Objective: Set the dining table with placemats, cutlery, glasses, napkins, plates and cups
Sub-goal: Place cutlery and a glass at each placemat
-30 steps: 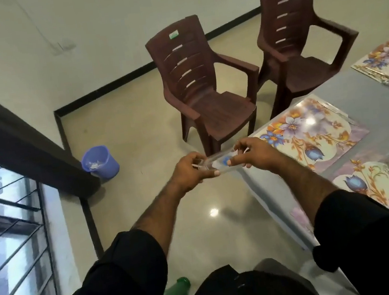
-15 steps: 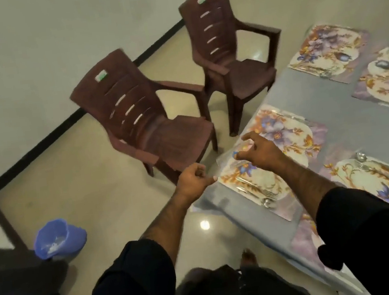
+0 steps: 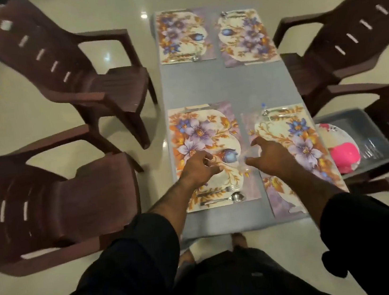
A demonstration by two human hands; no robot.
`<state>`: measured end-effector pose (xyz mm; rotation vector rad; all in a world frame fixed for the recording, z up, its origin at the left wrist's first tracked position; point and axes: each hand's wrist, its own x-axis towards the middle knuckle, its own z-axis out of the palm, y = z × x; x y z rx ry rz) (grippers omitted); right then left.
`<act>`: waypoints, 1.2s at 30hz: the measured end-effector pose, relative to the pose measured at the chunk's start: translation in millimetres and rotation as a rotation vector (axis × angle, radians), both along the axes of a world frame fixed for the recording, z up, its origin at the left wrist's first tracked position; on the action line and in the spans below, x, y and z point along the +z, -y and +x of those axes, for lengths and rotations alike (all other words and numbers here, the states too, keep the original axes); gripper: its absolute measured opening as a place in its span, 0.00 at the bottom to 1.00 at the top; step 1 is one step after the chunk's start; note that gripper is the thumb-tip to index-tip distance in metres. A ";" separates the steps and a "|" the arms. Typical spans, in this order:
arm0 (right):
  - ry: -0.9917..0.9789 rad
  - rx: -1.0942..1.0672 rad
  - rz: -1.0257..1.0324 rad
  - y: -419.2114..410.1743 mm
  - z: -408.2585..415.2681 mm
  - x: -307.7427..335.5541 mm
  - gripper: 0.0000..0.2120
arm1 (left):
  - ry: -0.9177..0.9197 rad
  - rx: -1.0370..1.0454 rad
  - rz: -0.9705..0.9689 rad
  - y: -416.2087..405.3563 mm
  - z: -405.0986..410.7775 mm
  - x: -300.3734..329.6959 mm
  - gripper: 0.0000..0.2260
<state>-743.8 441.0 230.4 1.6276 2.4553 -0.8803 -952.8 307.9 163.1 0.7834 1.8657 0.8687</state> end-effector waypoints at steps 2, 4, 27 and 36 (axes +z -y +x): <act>0.067 -0.055 0.024 13.1 12.3 -1.3 0.30 | -0.003 -0.062 -0.014 -2.9 -0.8 0.6 0.21; 0.118 -0.107 0.037 25.5 20.7 -2.5 0.29 | 0.010 -0.094 -0.023 -5.3 -3.6 -1.5 0.21; 0.210 -0.185 0.041 79.2 13.1 -20.4 0.30 | 0.023 -0.286 -0.032 -30.9 -19.2 -24.2 0.21; 0.203 -0.186 0.049 79.4 13.4 -18.5 0.31 | 0.000 -0.297 -0.059 -25.1 -14.9 -19.8 0.22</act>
